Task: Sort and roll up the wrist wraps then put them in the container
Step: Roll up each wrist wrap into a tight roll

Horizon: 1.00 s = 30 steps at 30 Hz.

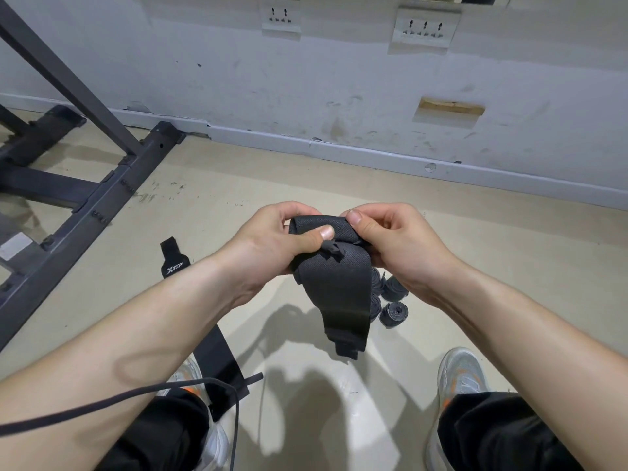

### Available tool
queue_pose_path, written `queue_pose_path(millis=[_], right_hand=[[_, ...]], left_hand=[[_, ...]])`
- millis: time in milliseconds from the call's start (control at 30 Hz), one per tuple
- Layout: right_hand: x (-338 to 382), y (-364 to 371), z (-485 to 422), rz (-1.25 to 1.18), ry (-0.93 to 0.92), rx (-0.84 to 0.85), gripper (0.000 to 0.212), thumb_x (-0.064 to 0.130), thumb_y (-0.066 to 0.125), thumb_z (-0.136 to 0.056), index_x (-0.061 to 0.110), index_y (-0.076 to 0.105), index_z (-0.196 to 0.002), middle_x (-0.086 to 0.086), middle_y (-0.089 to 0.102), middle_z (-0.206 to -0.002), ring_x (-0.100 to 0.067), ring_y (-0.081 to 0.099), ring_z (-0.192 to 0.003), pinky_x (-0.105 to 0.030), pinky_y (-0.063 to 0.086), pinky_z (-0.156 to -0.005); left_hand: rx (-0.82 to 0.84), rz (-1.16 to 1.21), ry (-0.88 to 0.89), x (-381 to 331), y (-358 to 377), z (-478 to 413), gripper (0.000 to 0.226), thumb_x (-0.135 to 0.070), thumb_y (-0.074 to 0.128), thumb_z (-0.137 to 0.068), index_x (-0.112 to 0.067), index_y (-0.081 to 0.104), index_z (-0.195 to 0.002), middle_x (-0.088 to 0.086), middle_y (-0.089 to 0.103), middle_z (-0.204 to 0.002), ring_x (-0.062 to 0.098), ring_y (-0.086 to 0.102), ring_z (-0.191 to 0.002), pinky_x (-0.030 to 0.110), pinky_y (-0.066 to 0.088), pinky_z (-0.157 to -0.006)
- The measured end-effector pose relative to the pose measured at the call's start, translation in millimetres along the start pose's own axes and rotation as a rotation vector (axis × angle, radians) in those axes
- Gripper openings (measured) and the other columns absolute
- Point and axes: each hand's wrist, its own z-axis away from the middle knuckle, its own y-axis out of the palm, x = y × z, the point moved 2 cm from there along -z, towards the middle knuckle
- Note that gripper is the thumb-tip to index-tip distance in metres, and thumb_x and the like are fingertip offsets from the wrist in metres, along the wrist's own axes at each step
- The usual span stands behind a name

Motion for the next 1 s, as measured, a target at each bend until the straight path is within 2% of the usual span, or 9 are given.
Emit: queue_pose_path(millis=[100, 200, 267, 400, 500, 600, 700, 867, 1000], right_hand=[[0.2, 1.3, 0.1, -0.025, -0.001, -0.017, 0.02, 0.015, 0.058, -0.103, 0.004, 0.074, -0.101, -0.027, 0.072, -0.092, -0.03, 0.065, -0.081, -0.042, 0.057, -0.076], [1.3, 1.9, -0.3, -0.016, -0.059, -0.032, 0.015, 0.013, 0.061, -0.101, 0.013, 0.076, -0.097, -0.014, 0.072, -0.087, -0.024, 0.063, -0.078, -0.037, 0.053, -0.07], [1.7, 2.7, 0.0, -0.02, -0.094, -0.058, 0.014, 0.012, 0.063, -0.099, 0.015, 0.076, -0.096, -0.009, 0.074, -0.086, -0.018, 0.065, -0.078, -0.034, 0.054, -0.07], [-0.2, 7.5, 1.0, -0.06, -0.124, -0.126, 0.012, 0.011, 0.064, -0.099, 0.015, 0.076, -0.099, -0.004, 0.077, -0.091, -0.013, 0.07, -0.081, -0.032, 0.059, -0.076], [-7.3, 17.0, 4.1, 0.063, -0.167, -0.229, 0.018, 0.022, 0.053, -0.106, 0.021, 0.07, -0.099, 0.001, 0.073, -0.094, -0.012, 0.066, -0.086, -0.04, 0.054, -0.084], [-12.2, 26.7, 9.4, 0.063, -0.108, -0.261, 0.024, 0.031, 0.037, -0.11, 0.025, 0.056, -0.097, 0.001, 0.061, -0.087, -0.017, 0.056, -0.081, -0.041, 0.049, -0.079], [-10.1, 26.1, 10.7, 0.008, -0.061, -0.247, 0.022, 0.033, 0.037, -0.111, 0.026, 0.053, -0.098, 0.001, 0.061, -0.089, -0.017, 0.056, -0.082, -0.042, 0.051, -0.082], [-7.3, 18.8, 8.5, 0.038, -0.101, -0.159, 0.018, 0.053, 0.038, -0.096, 0.041, 0.052, -0.096, -0.004, 0.062, -0.093, -0.023, 0.059, -0.086, -0.058, 0.052, -0.09], [-5.5, 15.4, 5.5, 0.074, -0.153, -0.184, 0.013, 0.043, 0.041, -0.103, 0.039, 0.052, -0.1, 0.003, 0.062, -0.093, -0.025, 0.059, -0.085, -0.054, 0.052, -0.088]], left_hand=[[0.001, -0.06, -0.015, 1.3, -0.9, -0.7, 0.013, -0.018, 0.068, -0.096, -0.011, 0.066, -0.107, 0.008, 0.071, -0.09, 0.022, 0.067, -0.078, 0.041, 0.057, -0.074], [0.01, 0.097, -0.052, 4.9, 2.5, 0.8, 0.018, -0.012, 0.067, -0.098, -0.006, 0.064, -0.115, 0.012, 0.068, -0.097, 0.023, 0.064, -0.082, 0.033, 0.051, -0.068], [-0.012, 0.202, -0.048, 9.4, 5.8, 0.0, 0.026, -0.011, 0.065, -0.098, 0.0, 0.062, -0.122, 0.017, 0.067, -0.103, 0.03, 0.06, -0.093, 0.041, 0.044, -0.078], [-0.182, 0.228, -0.014, 17.8, 18.7, -2.2, 0.023, -0.019, 0.056, -0.104, -0.006, 0.061, -0.122, 0.014, 0.073, -0.116, 0.03, 0.07, -0.108, 0.05, 0.05, -0.106], [-0.265, 0.197, -0.011, 20.8, 31.7, -0.9, 0.019, -0.024, 0.052, -0.106, -0.012, 0.056, -0.12, 0.014, 0.071, -0.117, 0.03, 0.069, -0.11, 0.055, 0.051, -0.104], [-0.235, 0.178, -0.019, 23.5, 42.2, 0.0, 0.019, -0.025, 0.047, -0.109, -0.013, 0.051, -0.122, 0.014, 0.07, -0.118, 0.031, 0.069, -0.111, 0.056, 0.051, -0.103], [-0.173, 0.195, -0.001, 21.9, 43.4, -0.9, 0.021, -0.024, 0.046, -0.109, -0.012, 0.051, -0.125, 0.014, 0.069, -0.122, 0.03, 0.068, -0.115, 0.054, 0.048, -0.107], [-0.017, 0.254, 0.008, 13.5, 35.8, -3.2, 0.048, -0.031, 0.056, -0.093, -0.007, 0.054, -0.135, 0.017, 0.069, -0.129, 0.031, 0.067, -0.12, 0.047, 0.049, -0.108], [-0.025, 0.222, 0.042, 8.3, 31.1, -3.0, 0.028, -0.014, 0.048, -0.107, -0.002, 0.058, -0.131, 0.022, 0.068, -0.126, 0.037, 0.068, -0.115, 0.049, 0.051, -0.103]])
